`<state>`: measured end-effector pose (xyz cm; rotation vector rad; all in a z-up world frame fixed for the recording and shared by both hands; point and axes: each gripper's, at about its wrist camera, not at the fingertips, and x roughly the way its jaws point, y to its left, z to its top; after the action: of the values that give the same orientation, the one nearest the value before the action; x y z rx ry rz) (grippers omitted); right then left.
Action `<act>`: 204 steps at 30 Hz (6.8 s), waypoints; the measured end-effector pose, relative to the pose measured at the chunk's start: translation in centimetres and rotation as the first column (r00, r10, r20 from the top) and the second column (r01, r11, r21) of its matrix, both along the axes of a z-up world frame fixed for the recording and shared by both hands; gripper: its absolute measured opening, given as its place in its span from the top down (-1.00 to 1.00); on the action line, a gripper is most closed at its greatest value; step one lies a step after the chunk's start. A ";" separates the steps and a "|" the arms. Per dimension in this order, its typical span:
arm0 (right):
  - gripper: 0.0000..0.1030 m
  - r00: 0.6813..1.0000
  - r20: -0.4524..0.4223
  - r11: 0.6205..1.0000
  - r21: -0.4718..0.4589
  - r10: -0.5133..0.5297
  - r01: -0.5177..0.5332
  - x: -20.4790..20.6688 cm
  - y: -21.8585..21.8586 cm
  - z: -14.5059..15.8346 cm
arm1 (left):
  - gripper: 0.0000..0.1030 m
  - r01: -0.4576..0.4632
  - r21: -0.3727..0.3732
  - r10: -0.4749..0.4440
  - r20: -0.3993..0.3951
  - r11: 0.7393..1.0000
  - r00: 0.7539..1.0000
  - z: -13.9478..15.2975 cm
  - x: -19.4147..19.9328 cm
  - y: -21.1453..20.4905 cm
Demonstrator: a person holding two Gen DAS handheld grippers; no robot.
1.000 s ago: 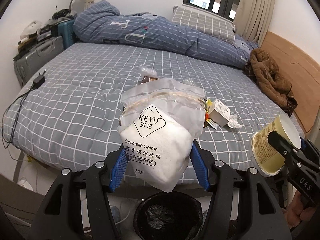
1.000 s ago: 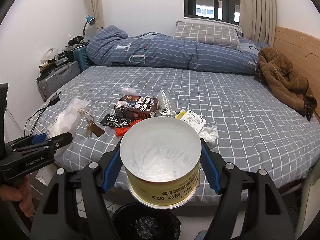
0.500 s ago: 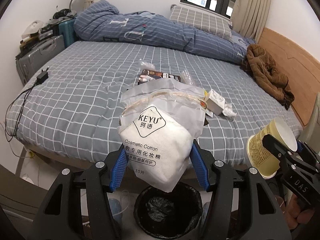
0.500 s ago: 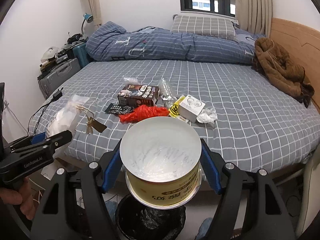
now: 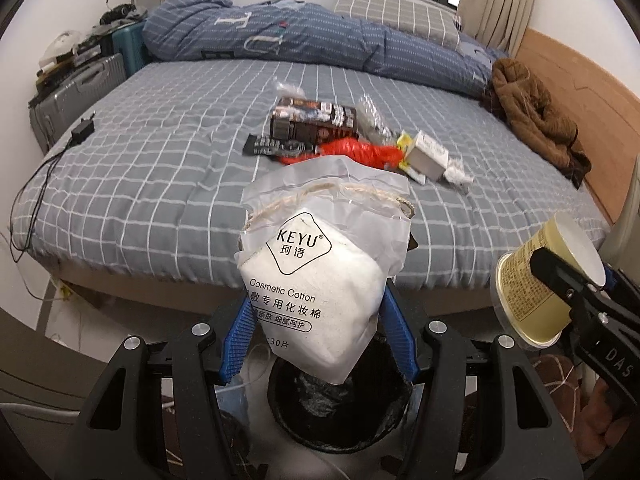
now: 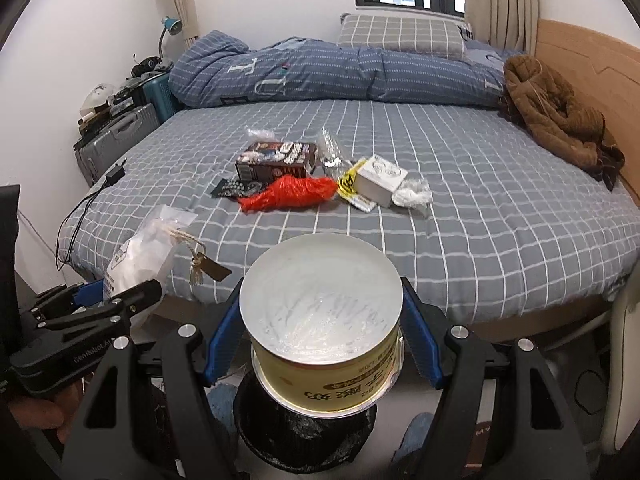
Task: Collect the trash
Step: 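Carry the cotton-pad bag and paper cup over the black trash bin, then open the right tool to drop the cup while the left tool drops the bag, then move both tools back toward the trash on the bed, then grasp the red plastic bag with the left tool while the right tool grasps the crumpled tissue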
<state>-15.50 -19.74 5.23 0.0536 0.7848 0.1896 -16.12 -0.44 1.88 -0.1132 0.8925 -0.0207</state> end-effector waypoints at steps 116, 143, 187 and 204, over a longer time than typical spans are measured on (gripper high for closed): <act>-0.85 0.982 -0.172 0.994 -0.092 -0.081 0.066 3.0 -3.9 -12.7 | -0.86 0.015 0.066 -0.006 -0.129 0.998 0.992 -12.7 1.4 -0.9; -0.85 0.992 -0.084 0.994 -0.070 -0.093 0.087 12.0 -5.0 -9.0 | -0.86 -0.009 0.076 0.009 0.003 0.997 1.000 -5.8 11.2 0.1; -0.07 0.989 -0.123 0.996 0.003 -0.085 0.086 29.5 -9.8 -14.3 | -0.72 0.068 0.045 -0.066 -0.034 0.997 0.997 -10.2 29.1 -5.1; 0.48 0.982 -0.184 0.999 0.005 -0.051 0.053 29.9 -8.7 -16.1 | -0.10 0.129 -0.001 -0.129 -0.058 0.992 0.990 -11.5 29.4 -5.9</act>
<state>14.42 -28.47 -10.84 0.1023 0.9660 0.1403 13.28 -6.32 -9.61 -0.0535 0.9566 -0.1371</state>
